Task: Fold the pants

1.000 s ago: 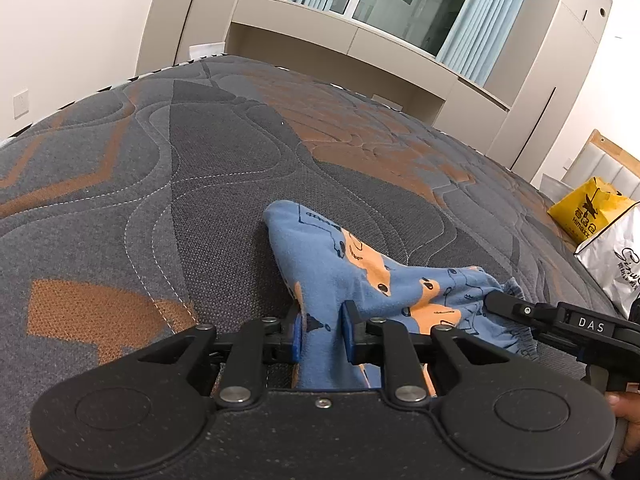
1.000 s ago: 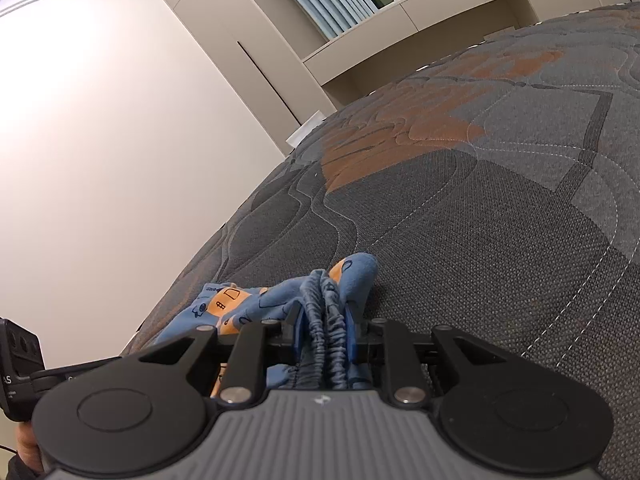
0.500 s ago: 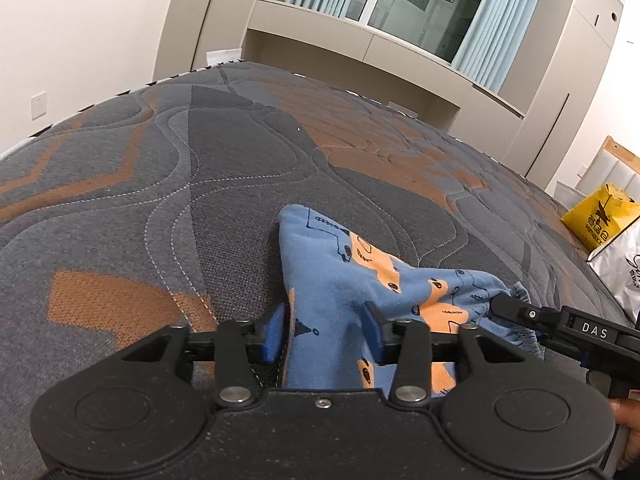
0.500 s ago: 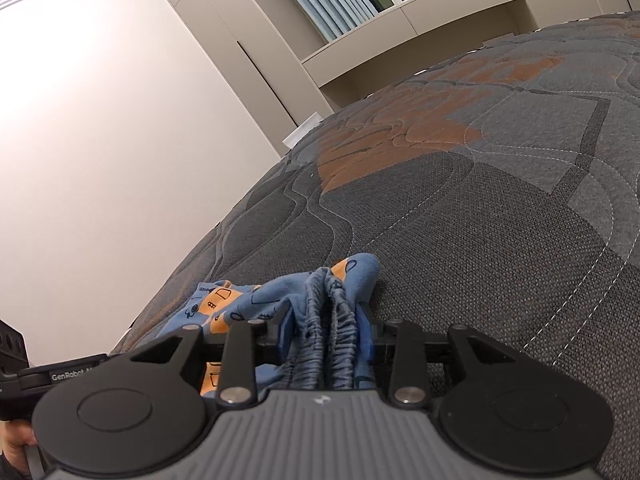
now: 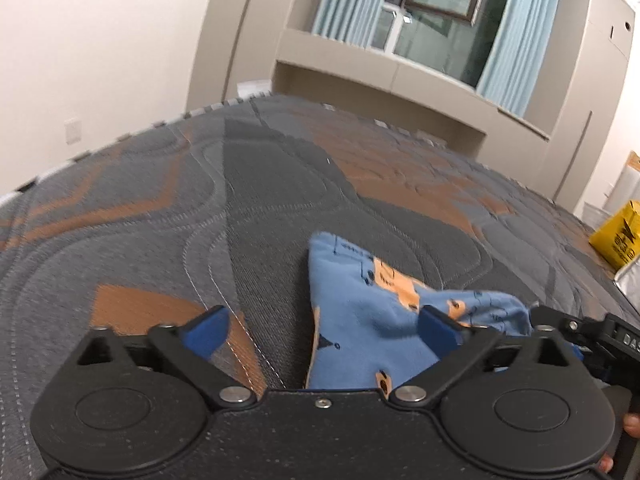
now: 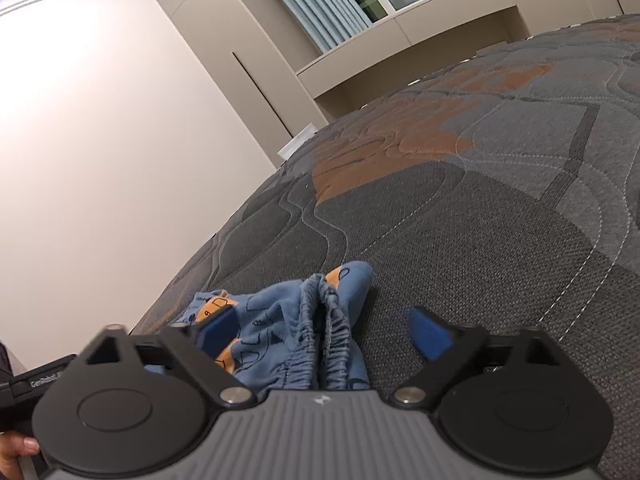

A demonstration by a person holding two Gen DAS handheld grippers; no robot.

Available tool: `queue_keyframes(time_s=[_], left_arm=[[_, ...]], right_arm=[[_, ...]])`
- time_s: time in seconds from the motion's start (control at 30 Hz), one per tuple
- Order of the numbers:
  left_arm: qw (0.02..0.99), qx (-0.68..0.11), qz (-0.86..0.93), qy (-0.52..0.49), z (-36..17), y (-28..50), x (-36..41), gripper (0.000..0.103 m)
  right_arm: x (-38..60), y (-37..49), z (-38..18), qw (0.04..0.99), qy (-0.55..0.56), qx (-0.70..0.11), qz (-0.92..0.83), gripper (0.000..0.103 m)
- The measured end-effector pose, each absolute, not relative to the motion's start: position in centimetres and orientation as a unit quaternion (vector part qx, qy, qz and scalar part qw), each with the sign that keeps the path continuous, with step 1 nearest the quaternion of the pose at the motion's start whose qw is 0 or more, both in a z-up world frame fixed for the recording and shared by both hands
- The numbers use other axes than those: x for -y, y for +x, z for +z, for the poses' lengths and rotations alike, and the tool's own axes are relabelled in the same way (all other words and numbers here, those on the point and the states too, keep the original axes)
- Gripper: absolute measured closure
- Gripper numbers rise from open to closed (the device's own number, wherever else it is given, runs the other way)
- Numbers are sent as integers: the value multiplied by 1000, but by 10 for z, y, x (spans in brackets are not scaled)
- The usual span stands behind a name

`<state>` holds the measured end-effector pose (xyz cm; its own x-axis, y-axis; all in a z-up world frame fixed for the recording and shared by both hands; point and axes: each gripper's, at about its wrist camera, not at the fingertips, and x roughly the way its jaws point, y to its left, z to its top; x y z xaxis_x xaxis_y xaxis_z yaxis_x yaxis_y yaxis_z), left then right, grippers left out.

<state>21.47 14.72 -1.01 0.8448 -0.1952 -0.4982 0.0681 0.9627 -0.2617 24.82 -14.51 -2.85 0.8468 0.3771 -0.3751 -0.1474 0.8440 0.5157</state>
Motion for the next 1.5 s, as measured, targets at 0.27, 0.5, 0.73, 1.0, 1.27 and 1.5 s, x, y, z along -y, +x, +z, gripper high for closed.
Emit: queue_keyframes(time_s=[0.27,0.5,0.73,1.0,1.27,1.5], left_arm=[[967,-234,-56,-82,1,172,-126,1],[970,-217,-59,-94,0,129,-114,1],[981,-178,-38,-74,5,89,-109,1],[983,-178,-33,-42,-5,52,-103,1],[982,-184,-37,-37,-19,25,-100,1],[982,-183,-20,-40,-31,9,-106,1]], right_arm=[[135,207,-12,946,196,-220,132,0],[125,158,0,964,162,-179,112,0],[122,113,12,980,115,-136,89,0],[112,62,11,990,59,-104,76,0],[111,21,2,994,35,-86,50,0],[115,4,-10,995,38,-83,34,0]])
